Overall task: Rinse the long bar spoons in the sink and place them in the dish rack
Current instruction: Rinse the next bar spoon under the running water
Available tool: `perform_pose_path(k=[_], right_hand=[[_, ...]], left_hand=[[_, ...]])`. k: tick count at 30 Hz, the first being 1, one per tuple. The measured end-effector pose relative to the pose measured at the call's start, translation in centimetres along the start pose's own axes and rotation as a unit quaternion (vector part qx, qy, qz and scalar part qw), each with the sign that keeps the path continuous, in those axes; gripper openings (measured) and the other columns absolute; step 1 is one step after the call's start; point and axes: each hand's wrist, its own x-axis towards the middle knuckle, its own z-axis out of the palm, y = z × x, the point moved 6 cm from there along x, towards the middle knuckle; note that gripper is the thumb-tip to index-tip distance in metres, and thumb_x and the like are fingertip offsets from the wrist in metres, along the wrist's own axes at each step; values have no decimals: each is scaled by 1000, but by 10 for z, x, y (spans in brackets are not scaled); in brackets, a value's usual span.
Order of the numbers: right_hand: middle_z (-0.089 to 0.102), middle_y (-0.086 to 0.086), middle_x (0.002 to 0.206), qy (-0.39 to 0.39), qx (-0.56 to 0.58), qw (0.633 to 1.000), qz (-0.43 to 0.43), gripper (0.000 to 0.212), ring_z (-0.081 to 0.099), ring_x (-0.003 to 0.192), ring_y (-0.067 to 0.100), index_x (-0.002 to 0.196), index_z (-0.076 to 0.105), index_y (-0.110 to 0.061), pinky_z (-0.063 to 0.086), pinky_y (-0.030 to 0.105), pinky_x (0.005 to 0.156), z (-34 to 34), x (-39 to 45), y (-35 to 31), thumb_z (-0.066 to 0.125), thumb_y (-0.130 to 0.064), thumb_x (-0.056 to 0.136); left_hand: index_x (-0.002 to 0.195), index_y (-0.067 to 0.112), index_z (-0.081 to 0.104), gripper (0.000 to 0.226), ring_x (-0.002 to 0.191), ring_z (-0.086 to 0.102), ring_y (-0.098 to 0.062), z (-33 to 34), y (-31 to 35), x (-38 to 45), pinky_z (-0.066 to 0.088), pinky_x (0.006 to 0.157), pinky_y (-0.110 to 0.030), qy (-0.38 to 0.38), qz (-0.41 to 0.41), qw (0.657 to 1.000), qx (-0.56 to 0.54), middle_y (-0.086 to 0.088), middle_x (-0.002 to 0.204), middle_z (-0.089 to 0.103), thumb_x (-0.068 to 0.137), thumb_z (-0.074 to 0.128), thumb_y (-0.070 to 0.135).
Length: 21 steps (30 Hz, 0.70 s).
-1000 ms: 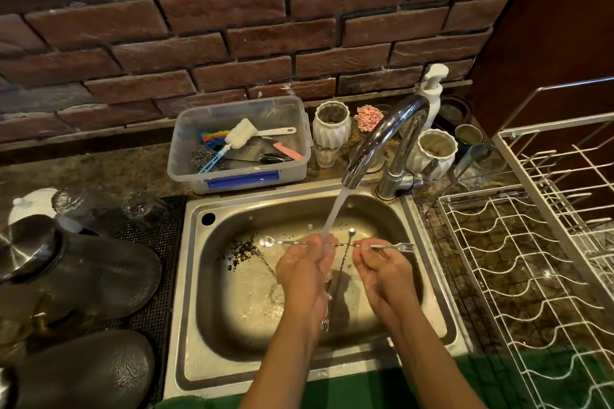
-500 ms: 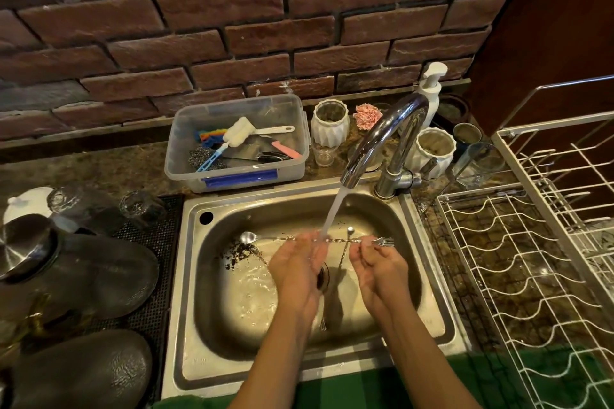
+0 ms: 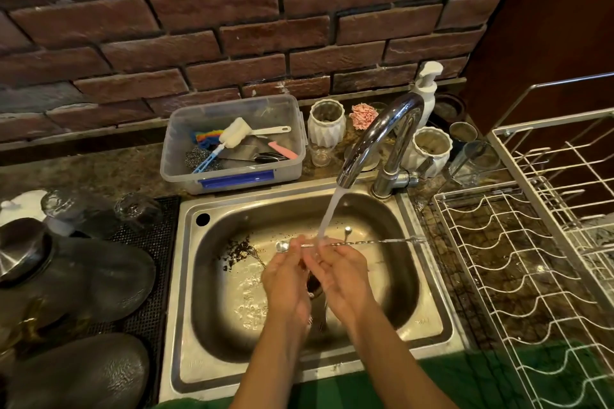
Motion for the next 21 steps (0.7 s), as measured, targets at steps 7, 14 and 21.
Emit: perform_pose_path(k=[7,14,21], right_hand=[[73,26,104,15,17,1000,14,16,75,94,30,108,64,9,60,37,86,16,11,20,57,1,96],[73,25,101,65,29,996,-51,8,74,95,32,94,62,8,59,41,88,-7,17,-9,60,0,94],[74,25,101,32,-29,999,-12,14,73,98,34,105,64,10,60,41,89,7,12,19,61,3,93]], left_hand=[[102,2,69,13,94,73,-22,-21,13,4,59,87,-33,50,13,998,-22,-14,102,75,95,60,8],[100,3,65,14,103,71,-27,-68,54,15,53,97,-42,84,60,993,-57,-18,110,72,100,53,10],[98,1,63,14,96,72,-31,-75,48,5,57,91,-42,111,47,991,-52,-20,102,72,100,52,10]])
